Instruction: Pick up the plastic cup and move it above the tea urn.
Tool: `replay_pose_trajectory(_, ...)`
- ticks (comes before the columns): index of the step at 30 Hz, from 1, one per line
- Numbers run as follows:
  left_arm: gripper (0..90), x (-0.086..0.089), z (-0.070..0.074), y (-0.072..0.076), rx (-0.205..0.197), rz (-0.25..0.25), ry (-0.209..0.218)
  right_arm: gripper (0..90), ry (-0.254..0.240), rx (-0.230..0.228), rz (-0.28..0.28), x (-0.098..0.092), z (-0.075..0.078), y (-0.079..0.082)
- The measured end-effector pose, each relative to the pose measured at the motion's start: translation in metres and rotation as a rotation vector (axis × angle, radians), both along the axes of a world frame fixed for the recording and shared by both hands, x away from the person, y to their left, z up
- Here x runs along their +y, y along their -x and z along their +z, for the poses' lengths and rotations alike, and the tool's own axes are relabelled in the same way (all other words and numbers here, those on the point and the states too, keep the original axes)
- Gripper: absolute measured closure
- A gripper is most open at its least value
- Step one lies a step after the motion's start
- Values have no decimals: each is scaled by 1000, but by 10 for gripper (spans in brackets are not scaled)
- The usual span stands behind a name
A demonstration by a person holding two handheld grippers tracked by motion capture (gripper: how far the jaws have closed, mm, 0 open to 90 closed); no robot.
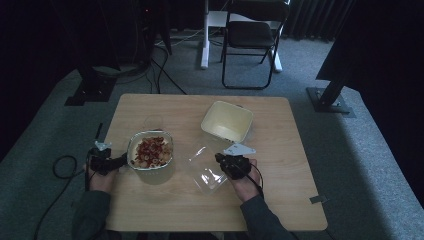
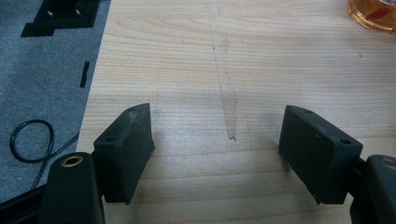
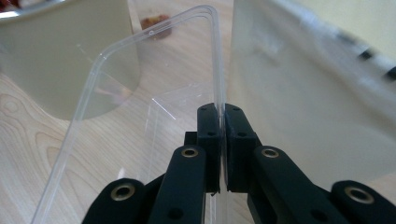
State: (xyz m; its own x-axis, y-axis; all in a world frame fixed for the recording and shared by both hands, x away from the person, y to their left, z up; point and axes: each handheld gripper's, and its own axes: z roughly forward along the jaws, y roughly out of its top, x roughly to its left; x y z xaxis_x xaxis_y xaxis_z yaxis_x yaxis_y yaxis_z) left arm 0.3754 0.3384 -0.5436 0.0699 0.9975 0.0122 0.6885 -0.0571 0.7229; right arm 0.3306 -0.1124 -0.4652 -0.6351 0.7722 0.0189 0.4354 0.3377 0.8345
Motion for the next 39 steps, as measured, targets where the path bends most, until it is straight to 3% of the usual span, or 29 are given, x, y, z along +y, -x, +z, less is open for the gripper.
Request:
replay_pose_trajectory(11, 264, 0, 0, 0, 0, 0, 0, 872, -63, -102, -22, -9, 45, 14)
replay_pose_trajectory(18, 264, 0, 0, 0, 0, -1, -3, 871, -128, -166, -64, -21, 78, 7)
replay_pose_trajectory(22, 264, 0, 0, 0, -1, 0, -1, 872, -171, -193, -124, -35, 95, -5)
replay_pose_trajectory(25, 264, 0, 0, 0, -2, 1, 0, 872, -197, -201, -166, -44, 102, -13)
replay_pose_trajectory(29, 264, 0, 0, 0, -1, 1, 2, 871, -269, -175, -221, -60, 109, -25)
replay_pose_trajectory(32, 264, 0, 0, 0, 0, 0, 1, 861, -267, -150, -270, -65, 106, -33)
replay_pose_trajectory(34, 264, 0, 0, 0, 0, 0, 1, 629, -275, -97, -289, -67, 101, -41)
replay_pose_trajectory(36, 264, 0, 0, 0, -1, 0, 2, 590, -282, -85, -291, -68, 100, -42)
replay_pose_trajectory(37, 264, 0, 0, 0, -1, 1, 2, 519, -324, -107, -309, -73, 100, -39)
replay_pose_trajectory(39, 264, 0, 0, 0, -3, 2, 3, 498, -362, -131, -302, -77, 101, -35)
